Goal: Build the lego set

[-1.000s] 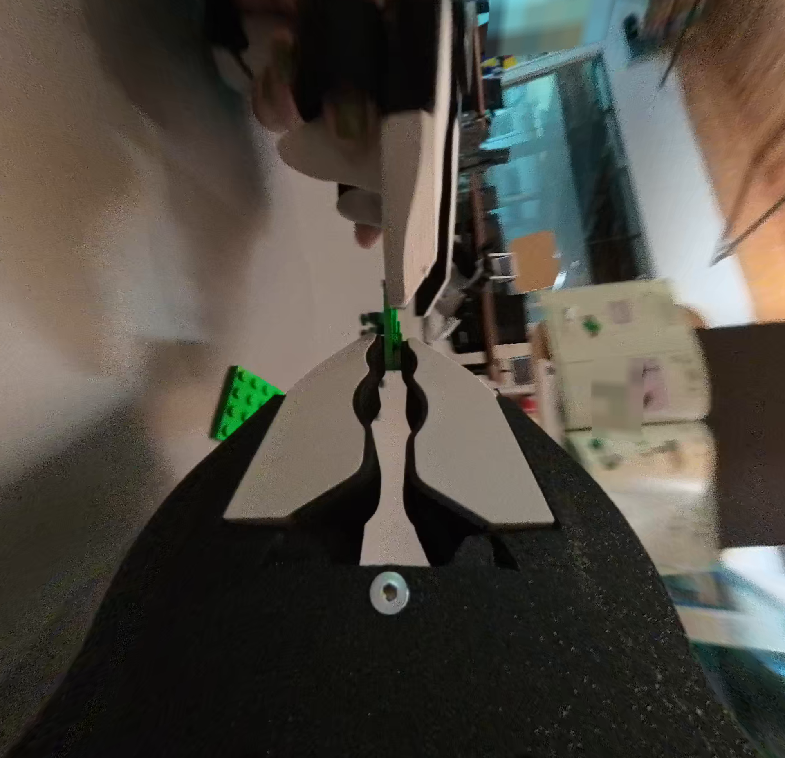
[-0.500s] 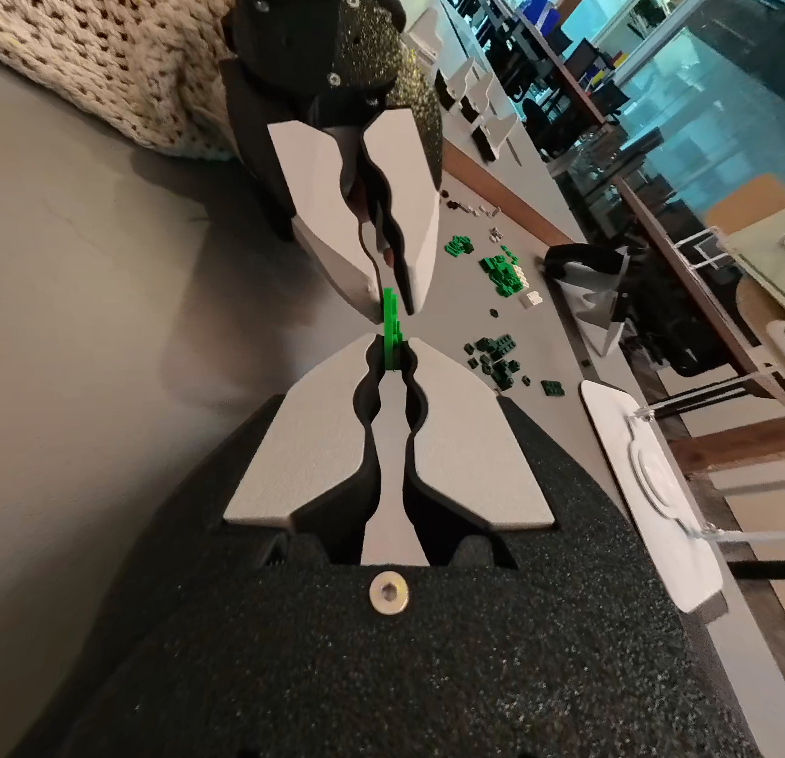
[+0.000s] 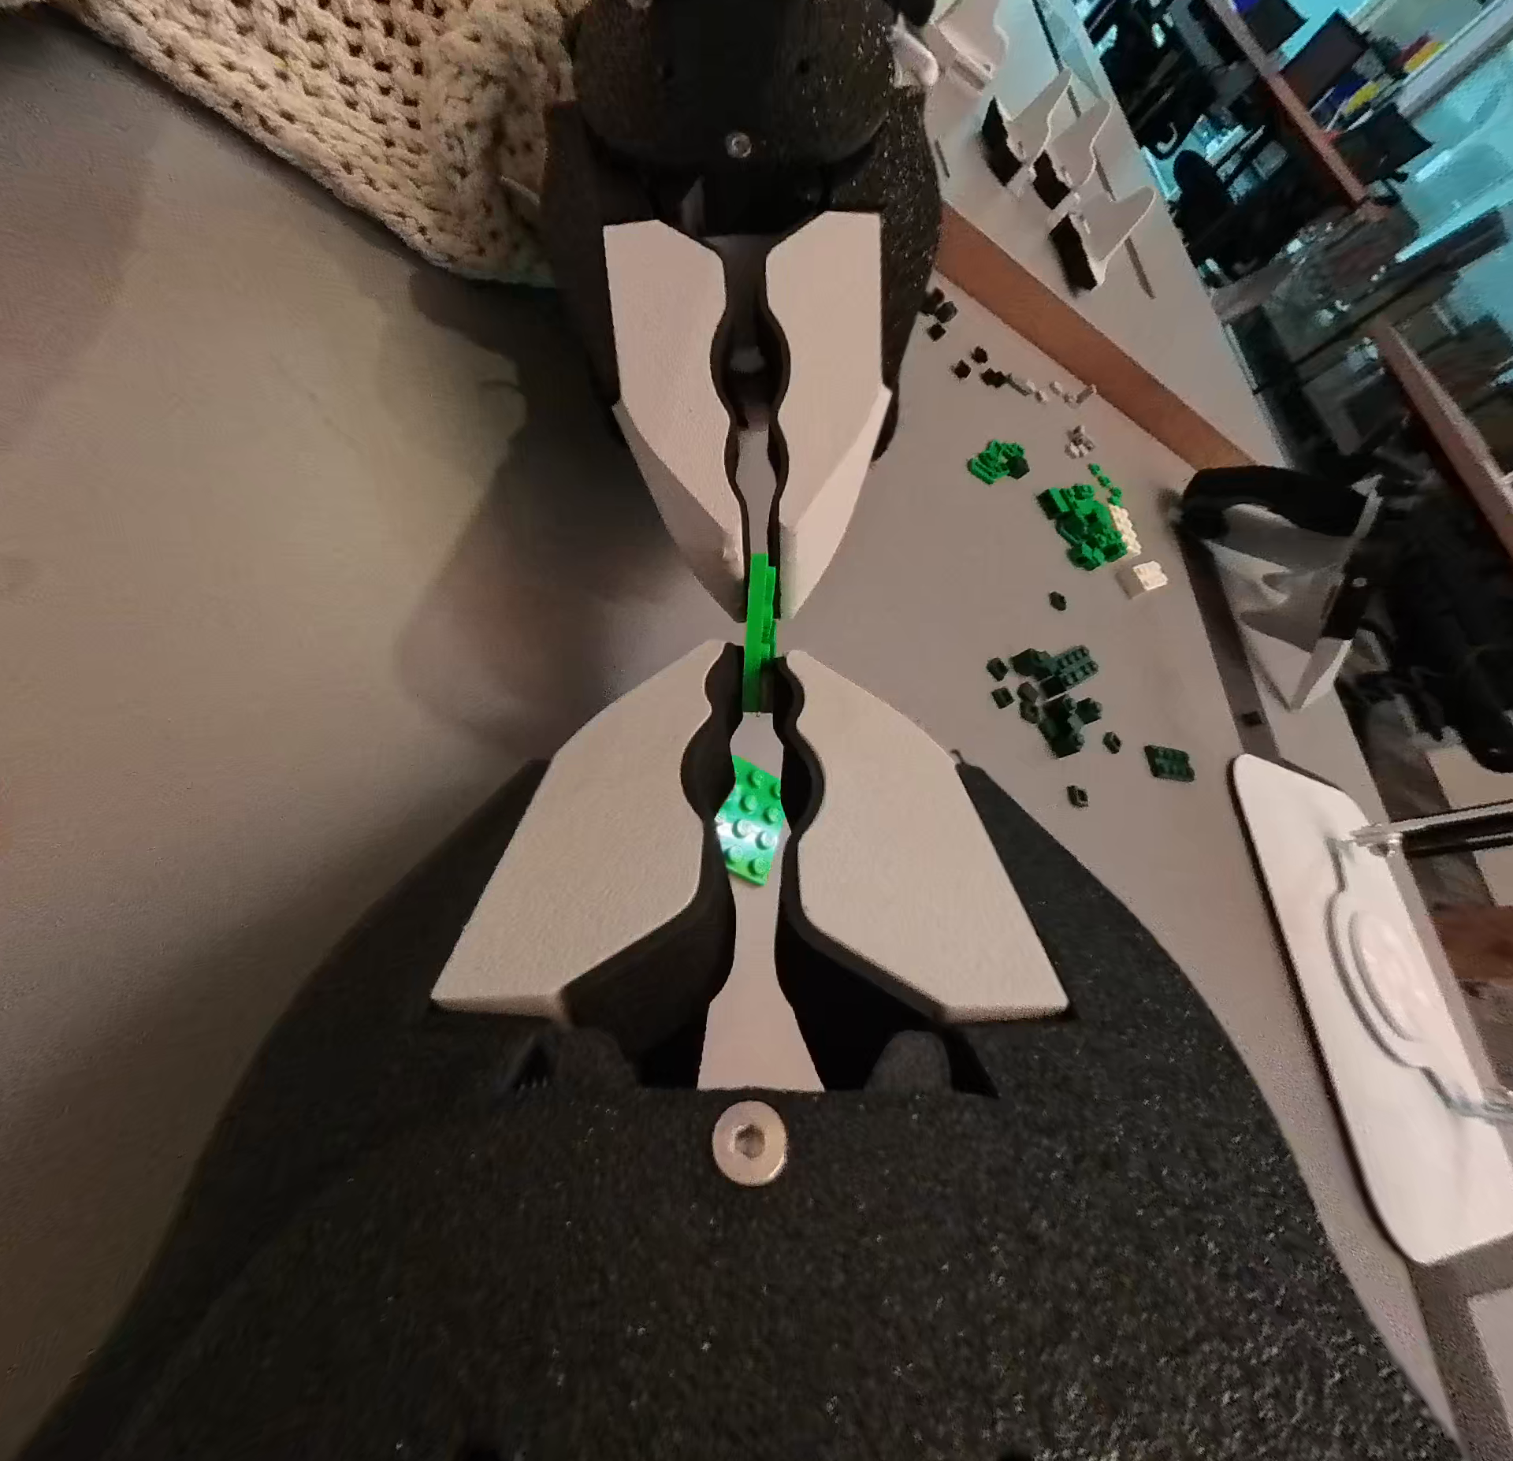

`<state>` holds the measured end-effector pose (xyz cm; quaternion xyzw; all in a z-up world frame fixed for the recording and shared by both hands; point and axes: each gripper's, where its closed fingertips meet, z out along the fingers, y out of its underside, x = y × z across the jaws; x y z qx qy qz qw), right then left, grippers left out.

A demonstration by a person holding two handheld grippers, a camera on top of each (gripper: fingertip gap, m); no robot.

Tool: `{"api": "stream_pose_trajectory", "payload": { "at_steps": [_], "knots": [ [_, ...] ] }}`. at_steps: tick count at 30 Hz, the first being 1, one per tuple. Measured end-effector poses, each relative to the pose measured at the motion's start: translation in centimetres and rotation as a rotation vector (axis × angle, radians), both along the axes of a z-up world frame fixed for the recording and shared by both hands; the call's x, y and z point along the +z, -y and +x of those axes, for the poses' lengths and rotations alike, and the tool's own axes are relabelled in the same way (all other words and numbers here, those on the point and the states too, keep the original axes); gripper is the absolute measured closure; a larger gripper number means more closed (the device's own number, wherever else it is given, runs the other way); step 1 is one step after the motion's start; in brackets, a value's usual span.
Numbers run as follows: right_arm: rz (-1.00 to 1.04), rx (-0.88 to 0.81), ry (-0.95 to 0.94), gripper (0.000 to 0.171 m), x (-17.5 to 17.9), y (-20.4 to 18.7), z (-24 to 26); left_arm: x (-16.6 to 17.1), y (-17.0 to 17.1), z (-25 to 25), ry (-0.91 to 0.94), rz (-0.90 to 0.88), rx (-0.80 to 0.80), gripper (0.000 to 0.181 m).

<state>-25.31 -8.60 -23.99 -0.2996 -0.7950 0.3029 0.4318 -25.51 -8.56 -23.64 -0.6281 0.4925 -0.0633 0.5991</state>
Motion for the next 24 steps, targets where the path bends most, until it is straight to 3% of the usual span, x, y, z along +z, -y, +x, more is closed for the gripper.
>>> {"api": "stream_pose_trajectory", "payload": {
  "at_steps": [4,9,11,14,17,24],
  "knots": [
    [0.013,-0.086,-0.059,0.165,0.1,-1.2,-0.8,0.2,-1.1,-0.9,0.061,-0.060,0.102,0.175],
    [0.244,-0.208,-0.237,0.165,1.5,-3.1,-1.5,1.2,-1.7,-1.7,0.305,-0.279,0.136,0.132],
    [0.342,-0.215,-0.291,0.165,2.0,-3.2,-1.4,1.5,-1.7,-1.8,0.417,-0.390,0.120,0.125],
    [0.482,-0.223,-0.323,0.165,2.2,-3.1,-1.5,1.9,-1.6,-1.7,0.493,-0.436,0.100,0.126],
    [0.607,-0.222,-0.336,0.165,1.9,-2.9,-1.7,1.5,-1.7,-1.5,0.447,-0.415,0.127,0.133],
    [0.697,-0.213,-0.355,0.165,1.8,-2.4,-2.0,1.0,-1.7,-1.4,0.396,-0.410,0.151,0.146]
  ]
}}
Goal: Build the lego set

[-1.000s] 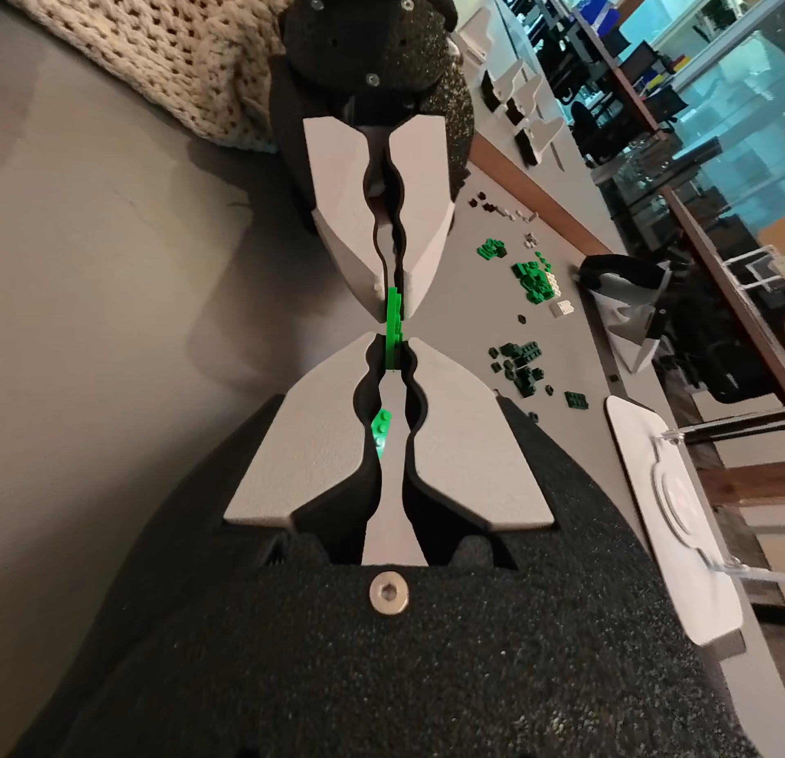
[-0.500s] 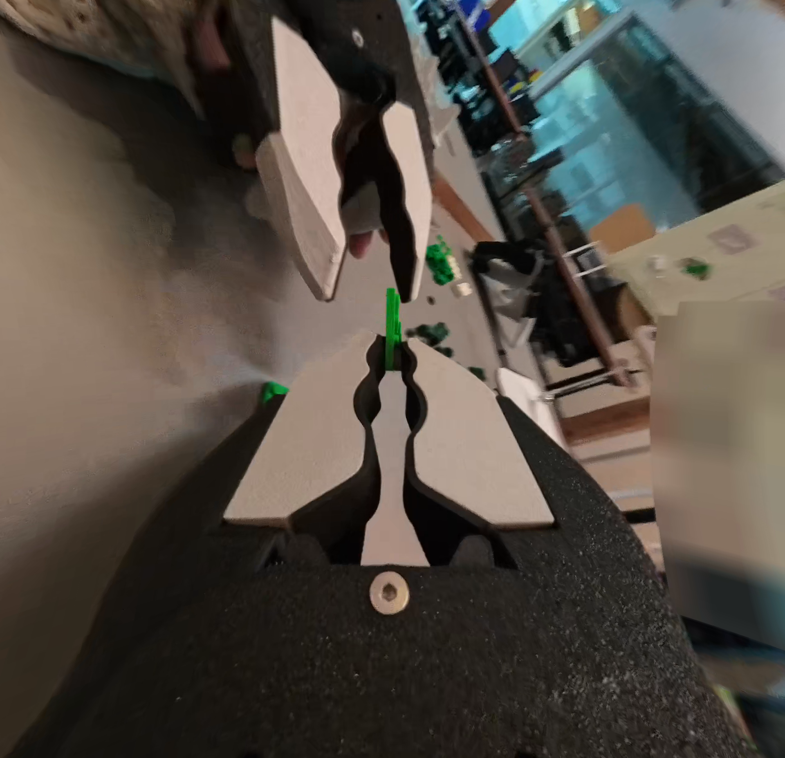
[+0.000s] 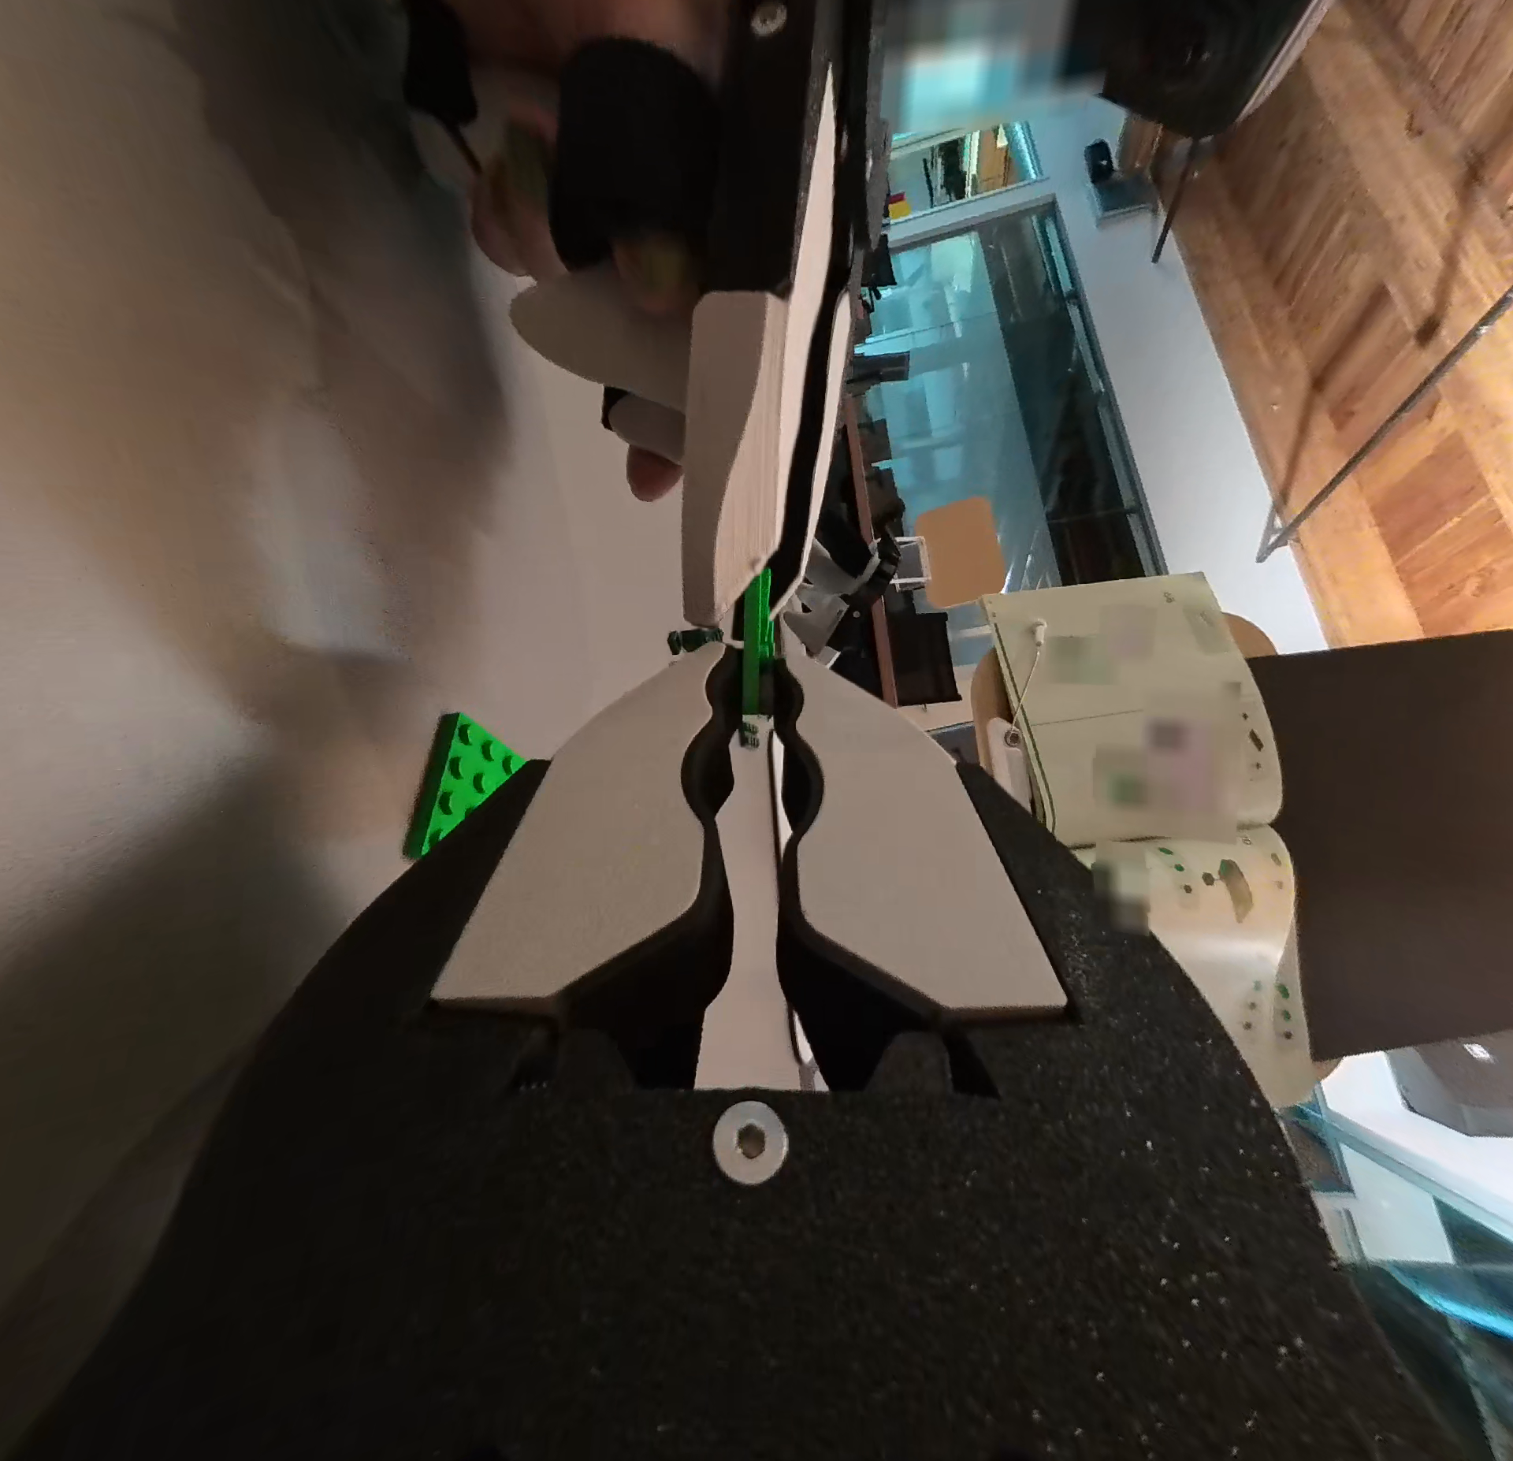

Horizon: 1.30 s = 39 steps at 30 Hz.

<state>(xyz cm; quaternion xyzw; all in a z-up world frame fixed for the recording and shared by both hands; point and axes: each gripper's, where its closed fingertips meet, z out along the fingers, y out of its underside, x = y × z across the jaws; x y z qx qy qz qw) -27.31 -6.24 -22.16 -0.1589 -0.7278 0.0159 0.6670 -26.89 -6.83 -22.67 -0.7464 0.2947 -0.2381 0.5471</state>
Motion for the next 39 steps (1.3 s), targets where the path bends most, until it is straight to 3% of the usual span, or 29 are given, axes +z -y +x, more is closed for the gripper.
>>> {"api": "stream_pose_trajectory", "payload": {
  "at_steps": [4,7,10,21,30,39],
  "knots": [
    [-0.049,0.014,-0.051,0.164,0.4,0.1,0.0,0.2,0.1,-0.1,0.005,0.021,0.000,0.147],
    [-0.070,-0.006,-0.083,0.140,1.0,-0.9,0.4,0.3,-0.2,-0.5,-0.006,0.042,0.023,0.147],
    [-0.128,-0.025,-0.060,0.131,0.4,-2.1,0.9,0.5,-0.2,-0.7,-0.005,0.059,0.030,0.147],
    [-0.521,-0.009,-0.228,0.140,2.7,-4.2,1.8,1.1,-0.8,-2.4,-0.026,0.112,0.108,0.147],
    [-0.528,-0.069,-0.204,0.146,1.9,-4.9,1.6,0.7,-0.7,-2.5,-0.036,0.098,0.101,0.147],
    [-0.698,-0.128,-0.262,0.154,2.5,-7.0,2.2,0.4,-0.7,-2.3,-0.053,0.084,0.094,0.147]
  ]
}}
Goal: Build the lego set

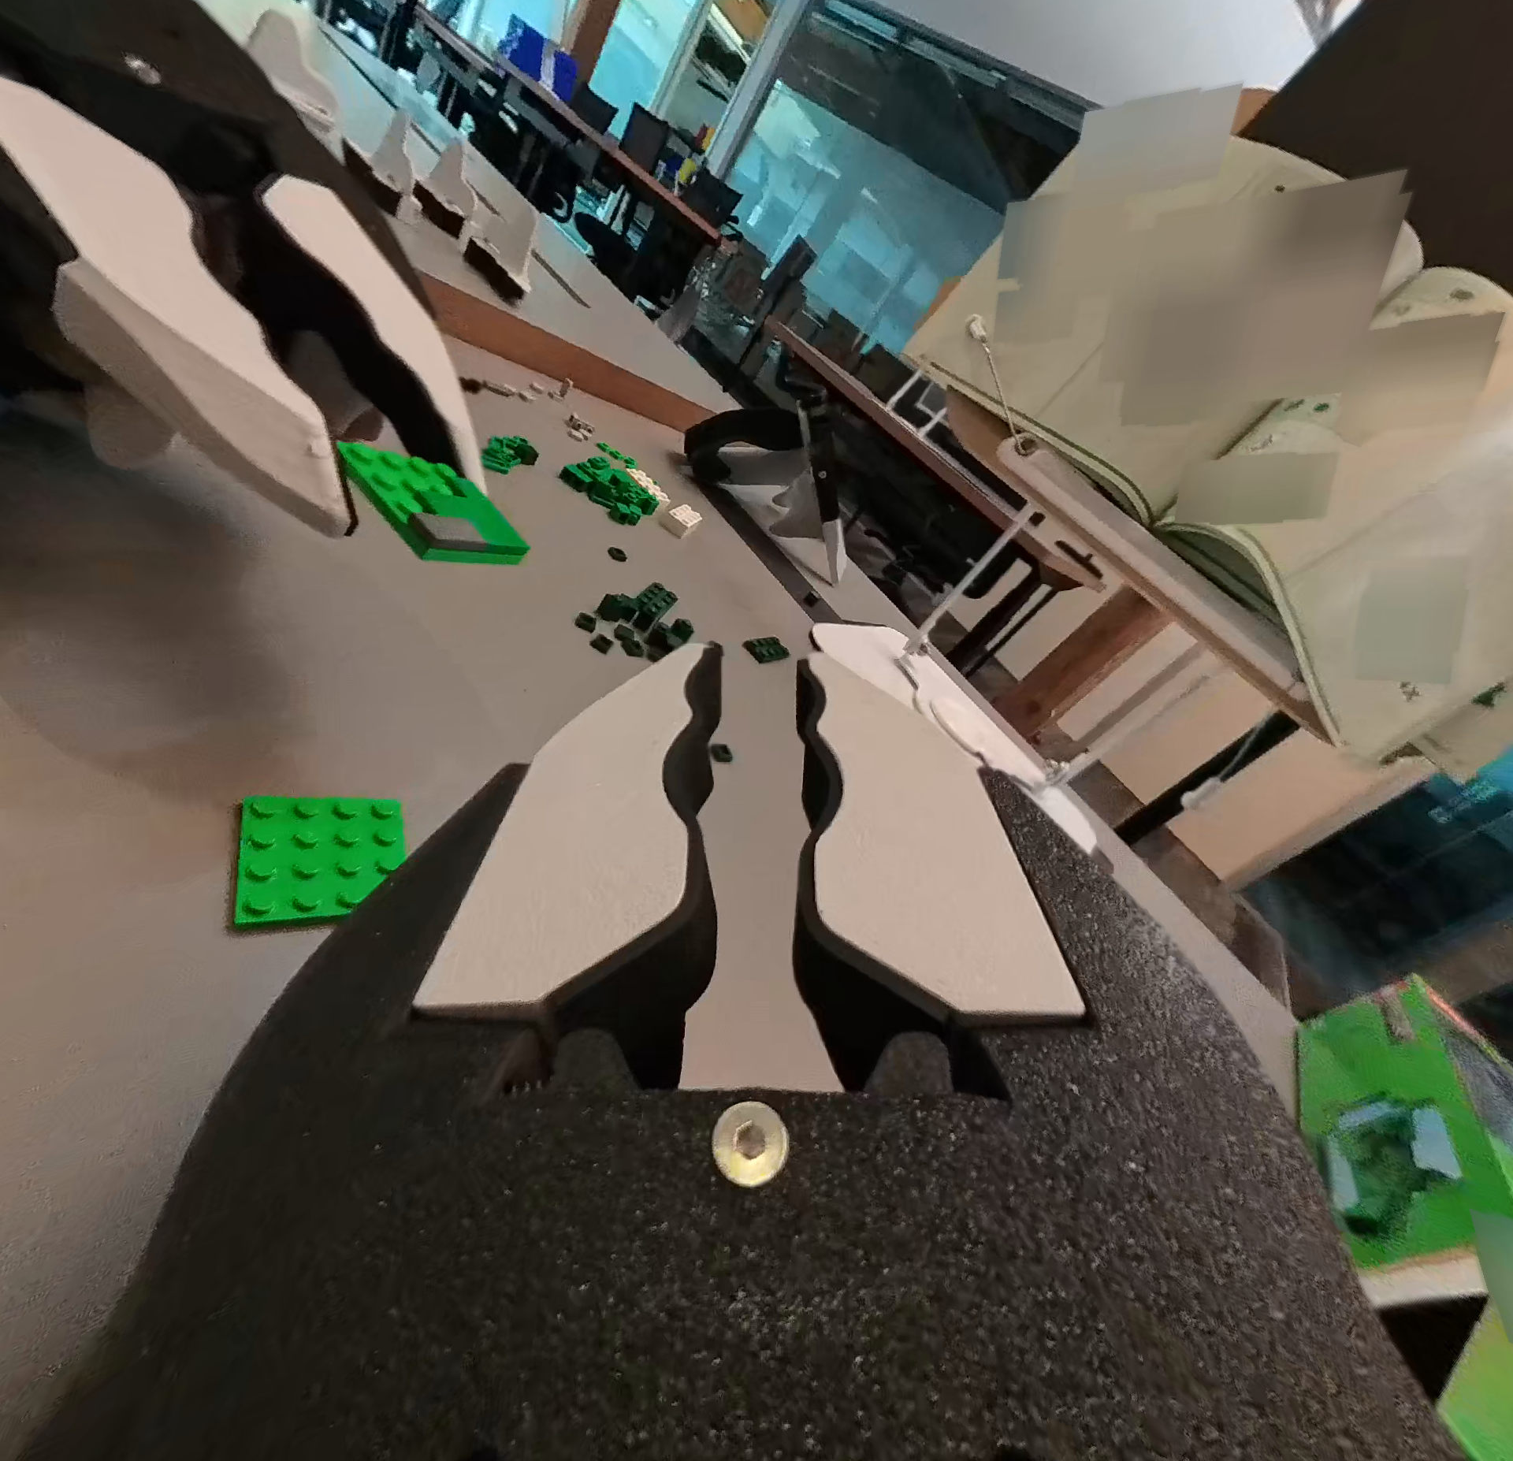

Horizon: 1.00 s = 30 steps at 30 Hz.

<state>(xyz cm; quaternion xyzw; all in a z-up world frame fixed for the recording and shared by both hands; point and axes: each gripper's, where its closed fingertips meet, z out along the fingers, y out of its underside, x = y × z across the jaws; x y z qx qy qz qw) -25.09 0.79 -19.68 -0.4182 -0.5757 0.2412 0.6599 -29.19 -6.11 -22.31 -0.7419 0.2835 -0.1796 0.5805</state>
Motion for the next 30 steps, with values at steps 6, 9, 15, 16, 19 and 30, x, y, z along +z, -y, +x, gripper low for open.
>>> {"api": "stream_pose_trajectory", "payload": {
  "at_steps": [6,9,15,16,19,30],
  "knots": [
    [-0.007,-0.030,0.002,0.158,0.0,-0.4,0.1,-0.1,-0.1,0.0,-0.003,-0.003,0.006,0.147],
    [0.006,-0.029,0.015,0.159,-0.2,-0.3,-0.1,0.0,-0.1,-0.1,0.001,-0.004,0.010,0.147],
    [-0.008,-0.008,0.031,0.161,-0.5,0.1,-0.3,-0.1,-0.1,-0.1,0.001,-0.005,0.013,0.147],
    [-0.010,-0.007,0.032,0.161,-0.5,0.1,-0.3,-0.1,-0.1,-0.1,-0.001,-0.005,0.011,0.147],
    [-0.029,-0.001,0.031,0.161,-0.6,0.1,-0.3,-0.1,-0.1,0.0,-0.007,-0.003,0.004,0.147],
    [-0.122,0.007,0.045,0.160,-1.1,-0.4,-0.4,-0.3,-0.1,0.2,-0.029,-0.004,0.006,0.147]
  ]
}}
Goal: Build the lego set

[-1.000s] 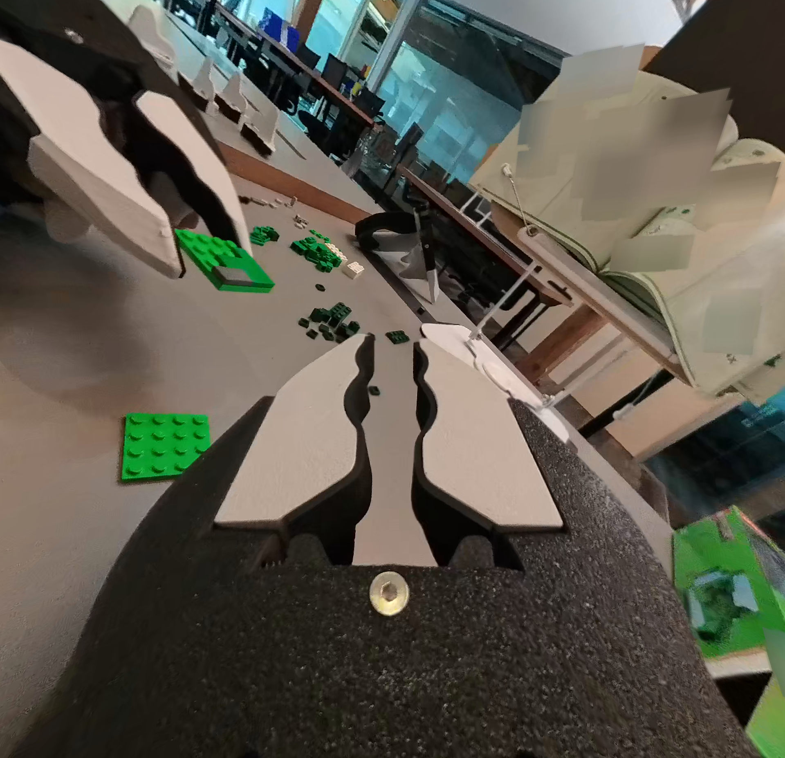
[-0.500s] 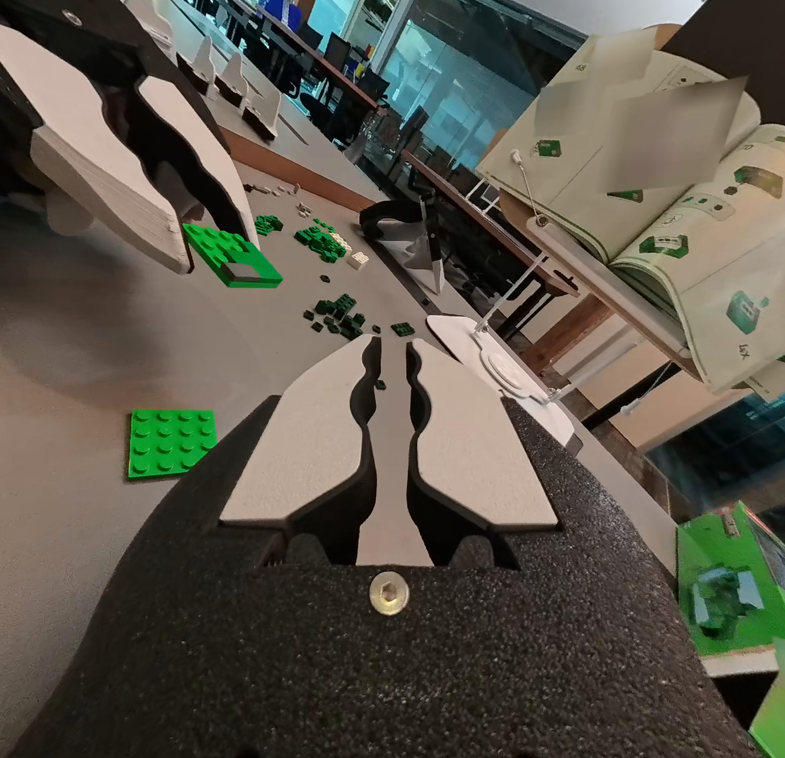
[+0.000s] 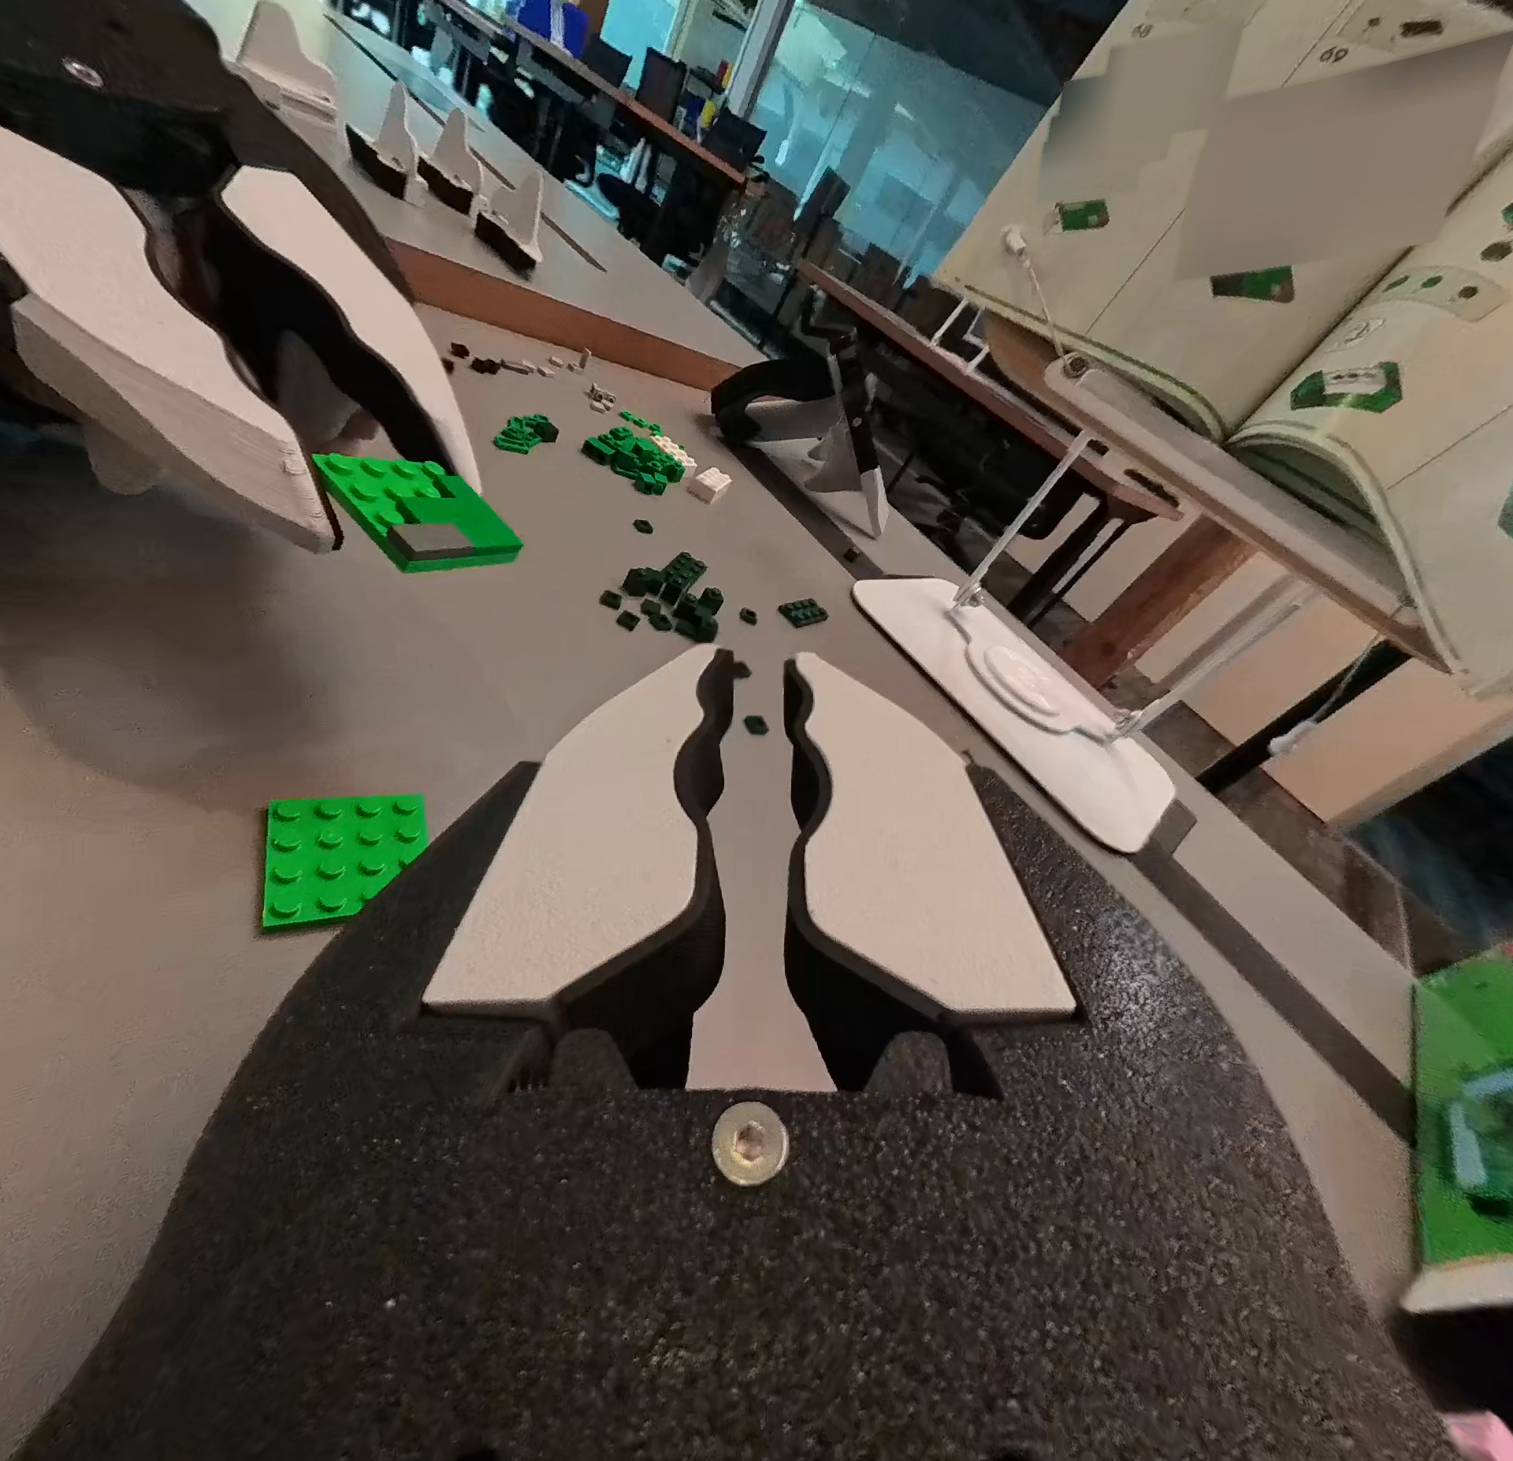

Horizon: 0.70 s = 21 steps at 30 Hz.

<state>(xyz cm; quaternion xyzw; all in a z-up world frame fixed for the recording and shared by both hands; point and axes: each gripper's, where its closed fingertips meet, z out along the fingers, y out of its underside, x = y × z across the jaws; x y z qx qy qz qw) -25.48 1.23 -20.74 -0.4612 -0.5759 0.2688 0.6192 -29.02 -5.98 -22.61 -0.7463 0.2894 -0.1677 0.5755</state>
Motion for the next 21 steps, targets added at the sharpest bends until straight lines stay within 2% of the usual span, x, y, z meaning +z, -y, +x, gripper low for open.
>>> {"api": "stream_pose_trajectory", "payload": {
  "at_steps": [2,4,6,7,9,12,14,17,21],
  "knots": [
    [-0.126,0.054,0.047,0.160,-0.3,0.5,-0.6,-0.1,0.0,0.1,-0.011,0.001,0.000,0.147],
    [-0.268,0.121,0.008,0.159,1.5,1.1,-1.6,-0.1,0.0,0.2,-0.022,0.008,-0.003,0.147],
    [-0.306,0.172,0.011,0.158,3.7,0.9,-3.4,-0.2,0.1,0.3,-0.033,0.013,-0.009,0.147],
    [-0.310,0.203,0.046,0.158,4.5,0.8,-4.9,-0.2,0.1,0.4,-0.039,0.016,-0.013,0.147],
    [-0.332,0.318,0.172,0.171,5.5,1.5,-8.3,-0.3,0.2,0.6,-0.053,0.019,-0.026,0.147],
    [-0.378,0.414,0.264,0.171,6.3,2.7,-14.6,-0.5,0.4,0.9,-0.079,0.026,-0.040,0.147],
    [-0.392,0.469,0.370,0.167,5.4,3.7,-19.1,-0.5,0.4,1.0,-0.086,0.035,-0.044,0.147],
    [-0.310,0.522,0.551,0.161,3.3,4.3,-25.3,-0.3,0.5,1.0,-0.071,0.040,-0.047,0.147],
    [-0.246,0.571,0.767,0.154,0.2,4.5,-30.7,0.1,0.5,0.7,-0.031,0.045,-0.047,0.147]
  ]
}}
